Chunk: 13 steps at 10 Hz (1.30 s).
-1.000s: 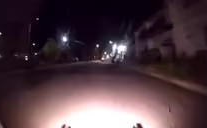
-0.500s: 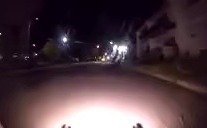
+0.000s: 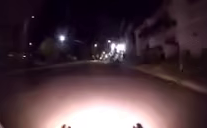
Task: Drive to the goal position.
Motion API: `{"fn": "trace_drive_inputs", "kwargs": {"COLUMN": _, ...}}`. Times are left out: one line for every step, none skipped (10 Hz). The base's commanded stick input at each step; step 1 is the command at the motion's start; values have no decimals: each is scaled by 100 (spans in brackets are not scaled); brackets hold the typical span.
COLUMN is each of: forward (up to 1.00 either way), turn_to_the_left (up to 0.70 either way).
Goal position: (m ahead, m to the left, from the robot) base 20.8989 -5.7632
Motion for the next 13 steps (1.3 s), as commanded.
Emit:
{"fn": "trace_drive_inputs", "kwargs": {"forward": 60, "turn_to_the_left": -15}}
{"fn": "trace_drive_inputs", "kwargs": {"forward": 60, "turn_to_the_left": -15}}
{"fn": "trace_drive_inputs", "kwargs": {"forward": 60, "turn_to_the_left": -9}}
{"fn": "trace_drive_inputs", "kwargs": {"forward": 60, "turn_to_the_left": 0}}
{"fn": "trace_drive_inputs", "kwargs": {"forward": 60, "turn_to_the_left": 0}}
{"fn": "trace_drive_inputs", "kwargs": {"forward": 60, "turn_to_the_left": 0}}
{"fn": "trace_drive_inputs", "kwargs": {"forward": 60, "turn_to_the_left": 0}}
{"fn": "trace_drive_inputs", "kwargs": {"forward": 60, "turn_to_the_left": 0}}
{"fn": "trace_drive_inputs", "kwargs": {"forward": 60, "turn_to_the_left": 0}}
{"fn": "trace_drive_inputs", "kwargs": {"forward": 60, "turn_to_the_left": 0}}
{"fn": "trace_drive_inputs", "kwargs": {"forward": 60, "turn_to_the_left": 0}}
{"fn": "trace_drive_inputs", "kwargs": {"forward": 60, "turn_to_the_left": 0}}
{"fn": "trace_drive_inputs", "kwargs": {"forward": 60, "turn_to_the_left": 0}}
